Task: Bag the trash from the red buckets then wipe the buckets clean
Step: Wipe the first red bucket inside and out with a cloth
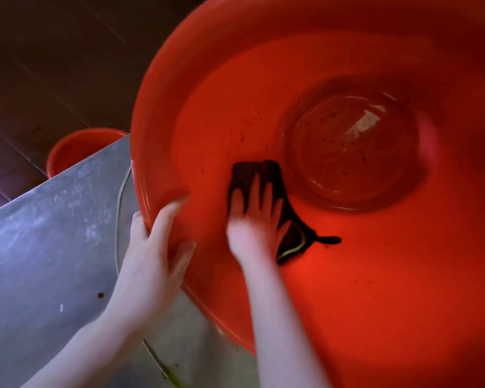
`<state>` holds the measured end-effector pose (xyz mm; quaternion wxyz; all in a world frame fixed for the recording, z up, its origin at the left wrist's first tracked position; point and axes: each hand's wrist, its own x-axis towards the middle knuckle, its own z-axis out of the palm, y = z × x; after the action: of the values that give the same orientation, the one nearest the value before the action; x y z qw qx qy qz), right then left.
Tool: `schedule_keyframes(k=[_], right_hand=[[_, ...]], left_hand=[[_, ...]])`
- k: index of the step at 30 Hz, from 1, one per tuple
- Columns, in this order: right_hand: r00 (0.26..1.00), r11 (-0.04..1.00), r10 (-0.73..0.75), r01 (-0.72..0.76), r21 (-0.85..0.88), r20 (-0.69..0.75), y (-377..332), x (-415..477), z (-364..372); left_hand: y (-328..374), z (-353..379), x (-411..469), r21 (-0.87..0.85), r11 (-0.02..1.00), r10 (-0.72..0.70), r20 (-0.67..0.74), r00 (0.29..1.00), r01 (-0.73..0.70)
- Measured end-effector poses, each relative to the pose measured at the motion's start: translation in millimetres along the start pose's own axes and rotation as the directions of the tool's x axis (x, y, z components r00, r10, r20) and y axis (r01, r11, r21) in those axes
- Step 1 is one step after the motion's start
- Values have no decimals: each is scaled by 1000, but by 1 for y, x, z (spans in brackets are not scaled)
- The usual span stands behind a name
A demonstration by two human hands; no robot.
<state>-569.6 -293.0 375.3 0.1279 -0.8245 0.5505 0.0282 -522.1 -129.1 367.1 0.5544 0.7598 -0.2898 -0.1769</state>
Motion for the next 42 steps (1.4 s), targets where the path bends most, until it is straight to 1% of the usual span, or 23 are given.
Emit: schedule_keyframes(k=[2,3,4,5,6,8,9,10,12,14,16,19,21,23,25,28,31,33,35,36,38,40,42], right_hand=[[992,988,112,-118,102,56,2,40,-10],[990,985,126,-132,115,59,5,52,-12],[992,987,115,-120,110,53,8,59,-12],[995,991,92,-96,97,42,12,63,-12],[997,995,65,-67,78,28,15,64,-10],[1000,999,19,-19,30,7,22,62,-8],[1000,1000,1,-1,10,9,25,61,-9],[1000,1000,-16,16,-10,18,28,60,-11],[997,996,-64,67,-58,52,34,56,-14],[989,985,-112,122,-120,92,44,55,-21],[978,967,-156,179,-179,135,56,62,-34],[958,923,-212,262,-282,195,73,74,-57],[945,912,-217,285,-296,244,81,72,-63],[940,908,-207,287,-304,271,89,64,-61],[935,894,-225,310,-324,275,96,61,-62],[952,918,-232,282,-278,200,96,58,-65],[975,892,-168,214,-398,146,84,37,-52],[979,893,-156,197,-405,133,71,15,-45],[964,888,-219,261,-379,151,55,-13,-38],[943,871,-289,330,-363,164,46,-33,-34],[887,852,-431,461,-250,168,31,-82,-27],[873,857,-472,487,-166,126,22,-112,-25],[906,884,-412,422,-202,91,17,-99,-22]], left_hand=[[8,-6,-8,25,999,-37,60,998,36],[13,-11,-13,88,995,-47,92,995,39],[17,-18,-18,187,982,-40,104,994,20],[21,-26,-19,284,959,-11,87,996,-15],[26,-36,-18,352,934,44,35,998,-54],[37,-58,-2,424,897,184,-98,978,-126],[44,-68,13,436,884,242,-121,963,-167],[49,-76,28,450,867,289,-99,952,-216],[60,-79,54,496,803,377,7,926,-331],[71,-76,66,505,782,375,85,923,-365],[75,-74,65,502,781,365,115,924,-371],[75,-70,54,492,777,411,77,909,-393],[78,-66,47,503,759,457,43,889,-414],[80,-64,40,505,751,472,40,880,-426],[80,-65,34,482,768,454,55,889,-421],[74,-61,31,452,801,420,42,906,-392],[55,-54,24,419,835,389,9,921,-357],[40,-49,14,378,875,341,-41,939,-301],[26,-41,7,317,918,275,-76,959,-238],[20,-36,3,276,940,233,-87,969,-202],[9,-28,-2,173,977,145,-90,985,-128],[0,-25,-3,85,994,78,-65,995,-73],[-7,-26,-2,51,998,50,-27,998,-48]])
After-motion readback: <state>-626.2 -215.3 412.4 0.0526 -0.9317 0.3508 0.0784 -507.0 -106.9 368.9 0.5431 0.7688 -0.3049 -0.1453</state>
